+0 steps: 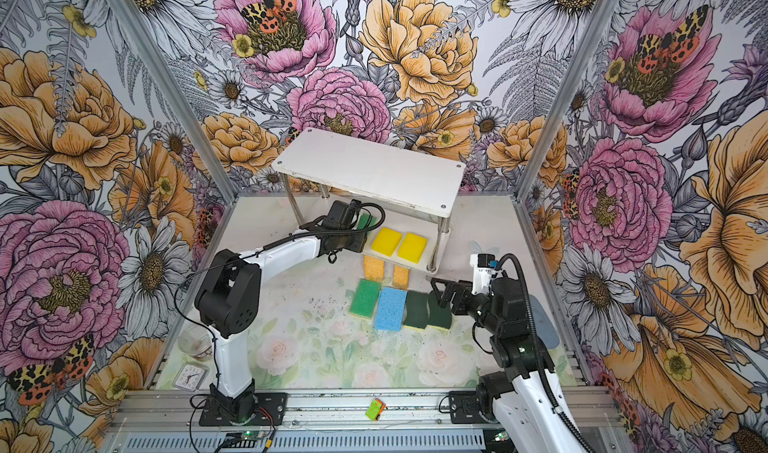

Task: Place and organize the cleaning sponges onto the shelf
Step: 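Lower the green sponge beside the yellow sponges and open the left gripper, then withdraw the left gripper from the shelf back over the sponge row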

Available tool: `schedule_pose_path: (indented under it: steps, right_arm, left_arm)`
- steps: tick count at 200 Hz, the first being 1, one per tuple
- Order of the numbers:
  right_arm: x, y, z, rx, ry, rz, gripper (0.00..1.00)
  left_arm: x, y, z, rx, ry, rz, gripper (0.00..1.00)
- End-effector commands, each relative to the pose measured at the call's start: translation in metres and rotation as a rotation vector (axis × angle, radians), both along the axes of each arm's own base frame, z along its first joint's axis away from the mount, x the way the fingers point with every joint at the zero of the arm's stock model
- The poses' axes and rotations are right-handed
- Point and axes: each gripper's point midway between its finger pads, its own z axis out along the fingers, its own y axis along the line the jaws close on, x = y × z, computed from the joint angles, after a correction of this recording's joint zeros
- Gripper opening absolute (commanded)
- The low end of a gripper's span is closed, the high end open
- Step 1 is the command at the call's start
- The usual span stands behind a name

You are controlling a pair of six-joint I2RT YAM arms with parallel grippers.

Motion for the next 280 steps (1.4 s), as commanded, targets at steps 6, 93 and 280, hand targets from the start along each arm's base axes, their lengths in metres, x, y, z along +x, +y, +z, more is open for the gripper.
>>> schedule_pose_path:
  steps: [6,93,280]
  right_arm:
    - [0.002,-0.001,0.009,0.001,-0.019,-0.013,1.0]
    - [0.003,0.0,0.01,-0.004,-0.015,-0.007,1.0]
    - [0.004,0.001,0.009,-0.003,-0.01,-0.002,1.0]
  left_arm:
    - [0.008,0.004,-0.001,-0.003,-0.01,0.02,0.63]
    - [0.005,0.005,0.011,-0.015,-0.024,0.026,0.67]
    - [-0.009,0.015,0.031,-0.022,-0.048,0.046,0.7]
